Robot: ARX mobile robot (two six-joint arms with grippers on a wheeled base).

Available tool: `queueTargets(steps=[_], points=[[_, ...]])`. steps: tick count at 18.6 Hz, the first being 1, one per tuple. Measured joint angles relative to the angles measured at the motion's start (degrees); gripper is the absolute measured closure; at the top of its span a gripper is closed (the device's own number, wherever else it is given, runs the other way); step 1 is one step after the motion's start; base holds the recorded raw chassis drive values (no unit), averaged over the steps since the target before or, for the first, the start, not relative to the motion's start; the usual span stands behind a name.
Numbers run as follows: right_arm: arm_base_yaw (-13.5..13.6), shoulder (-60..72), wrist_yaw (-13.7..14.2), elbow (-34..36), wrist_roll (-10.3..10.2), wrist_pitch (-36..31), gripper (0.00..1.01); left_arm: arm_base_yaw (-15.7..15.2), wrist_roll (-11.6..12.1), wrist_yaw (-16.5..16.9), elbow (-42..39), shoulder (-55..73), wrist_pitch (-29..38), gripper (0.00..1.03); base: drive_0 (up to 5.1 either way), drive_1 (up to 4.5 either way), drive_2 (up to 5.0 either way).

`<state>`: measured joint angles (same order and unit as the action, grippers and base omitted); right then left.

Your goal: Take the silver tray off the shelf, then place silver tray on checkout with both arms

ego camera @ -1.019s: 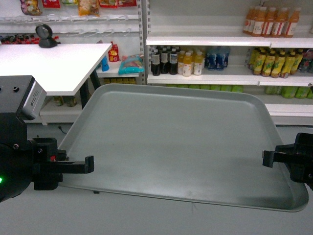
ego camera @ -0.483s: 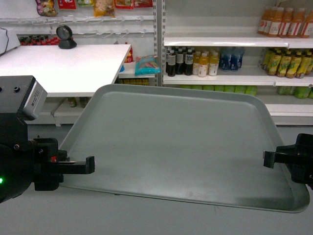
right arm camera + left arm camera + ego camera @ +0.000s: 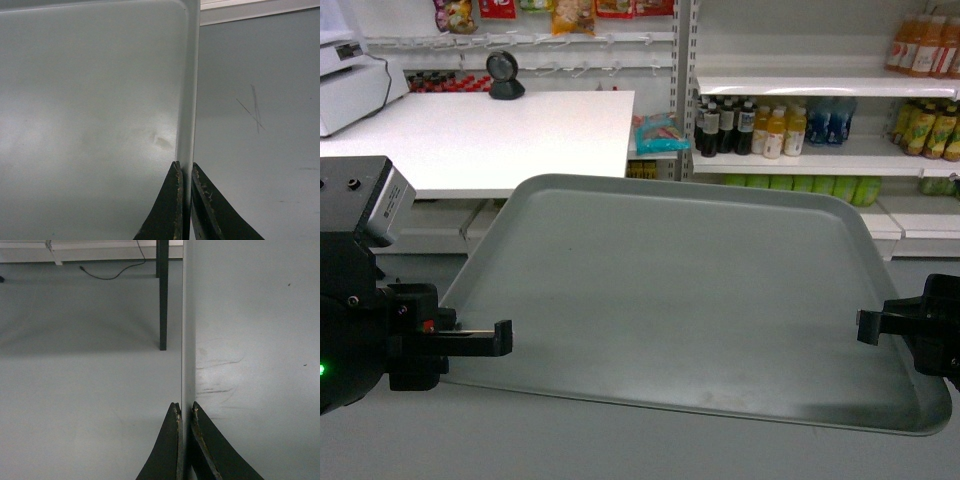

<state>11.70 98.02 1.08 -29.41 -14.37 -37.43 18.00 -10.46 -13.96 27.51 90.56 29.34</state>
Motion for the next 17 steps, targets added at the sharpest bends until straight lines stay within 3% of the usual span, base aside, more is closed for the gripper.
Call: queueTargets(steps=[17], points=[[-0.1,0.0,0.0,0.0,0.0,-0.1,0.98,0.0,0.0,0.0,0.0,0.0,0.3,1.00,-5.0,2.41,2.4]])
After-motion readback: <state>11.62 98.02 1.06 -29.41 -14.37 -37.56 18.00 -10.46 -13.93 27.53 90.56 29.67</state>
